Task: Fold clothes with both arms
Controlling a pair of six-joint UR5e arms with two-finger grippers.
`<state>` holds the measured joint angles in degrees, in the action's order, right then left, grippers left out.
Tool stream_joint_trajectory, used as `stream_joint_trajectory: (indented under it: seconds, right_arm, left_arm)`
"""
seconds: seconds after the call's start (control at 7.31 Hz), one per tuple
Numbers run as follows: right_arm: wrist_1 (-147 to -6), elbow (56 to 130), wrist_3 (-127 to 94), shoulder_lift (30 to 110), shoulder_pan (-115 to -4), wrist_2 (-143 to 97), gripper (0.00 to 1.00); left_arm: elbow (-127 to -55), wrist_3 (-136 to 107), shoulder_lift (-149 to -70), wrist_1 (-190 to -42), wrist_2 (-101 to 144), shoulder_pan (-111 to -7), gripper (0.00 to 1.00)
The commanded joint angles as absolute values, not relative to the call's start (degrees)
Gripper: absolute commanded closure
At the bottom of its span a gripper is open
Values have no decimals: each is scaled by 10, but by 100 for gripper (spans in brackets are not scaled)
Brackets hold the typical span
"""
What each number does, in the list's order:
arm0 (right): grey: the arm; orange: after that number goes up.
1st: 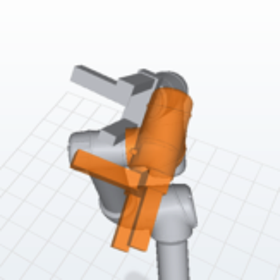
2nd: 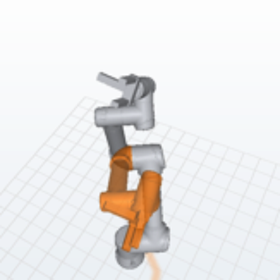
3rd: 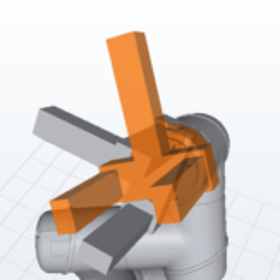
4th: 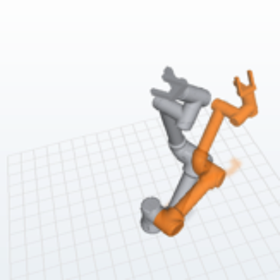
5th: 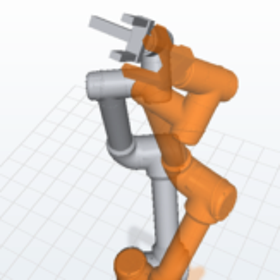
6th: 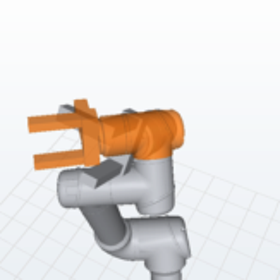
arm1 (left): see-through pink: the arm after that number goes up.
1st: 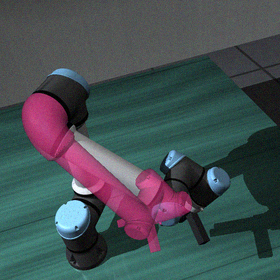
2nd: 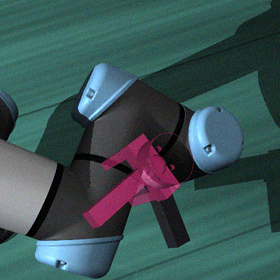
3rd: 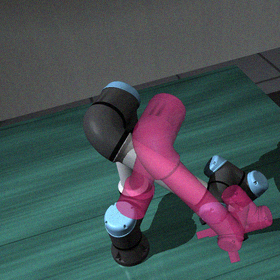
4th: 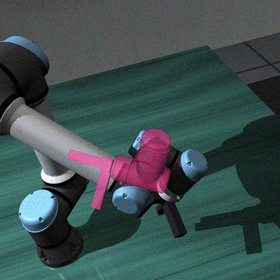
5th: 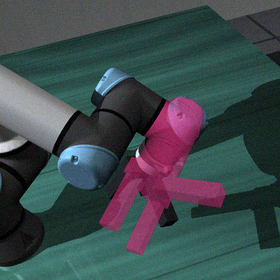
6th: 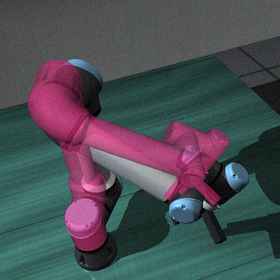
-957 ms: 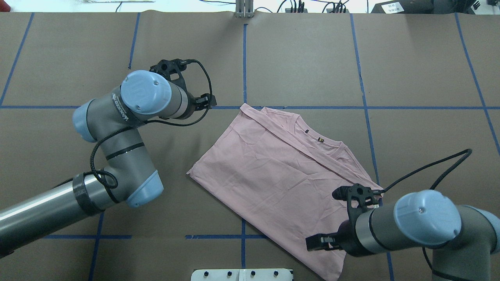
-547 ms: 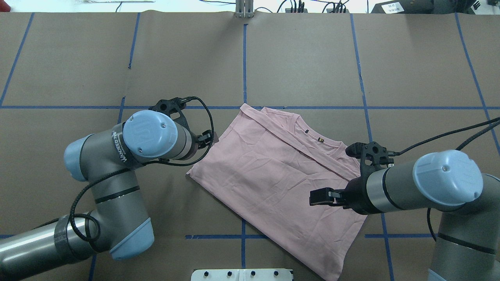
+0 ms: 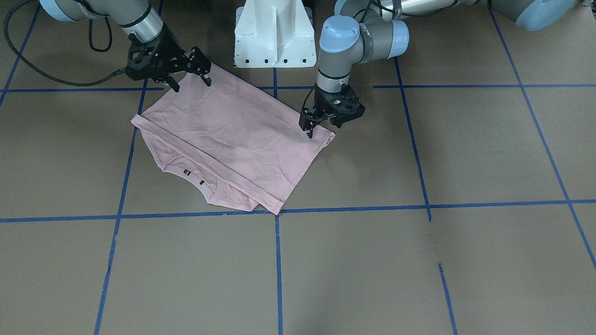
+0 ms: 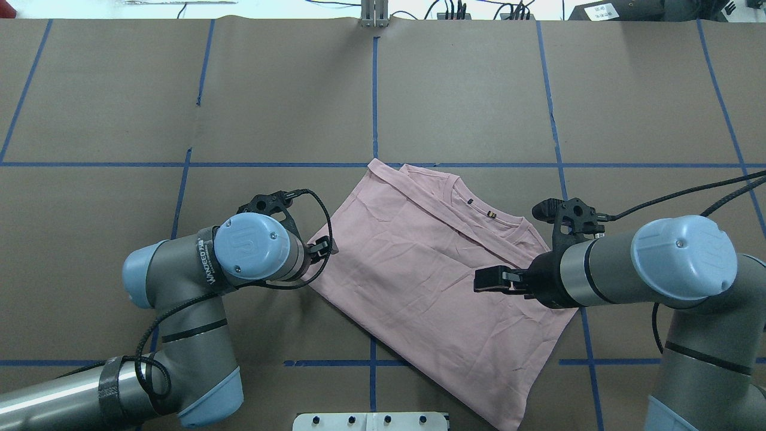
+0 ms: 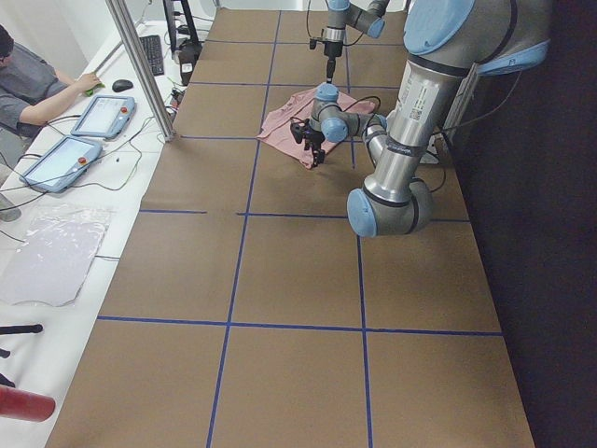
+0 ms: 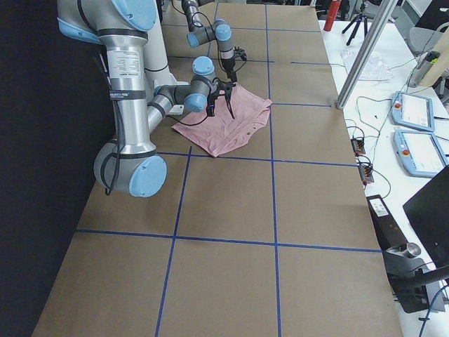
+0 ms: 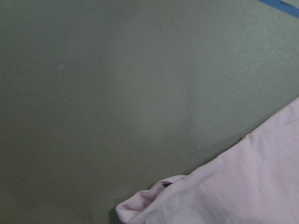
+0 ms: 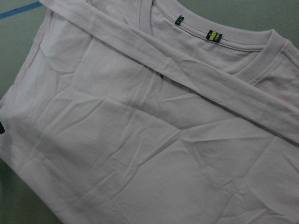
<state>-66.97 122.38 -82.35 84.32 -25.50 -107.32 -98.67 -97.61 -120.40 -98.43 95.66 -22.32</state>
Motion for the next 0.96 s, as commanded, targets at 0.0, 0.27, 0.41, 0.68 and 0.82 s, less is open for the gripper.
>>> stream_joint_trajectory:
  seconds: [0.0,0.27,0.41,0.68,0.82]
  right_arm:
    - [-670,1224,-824,842,-256,-1072,0]
    - [-670,1223,-824,842,-257,-1072,0]
    - [-670,1223,-824,842,-258,-1073,0]
    - [-670,1223,-824,843,-263,-1072,0]
    - [-670,1223,-824,843,-264,-1072,0]
  left_arm:
    - [-981,-979,-1202,-991,952,-223,11]
    - [-980,-978,-1201,-991,947,-222,53]
    - [-981,-976,-1201,-991,947,-223,86]
    - [-988,-972,-1201,-991,947,-228,100]
    - [-988,-972,-1201,-990,947,-233,100]
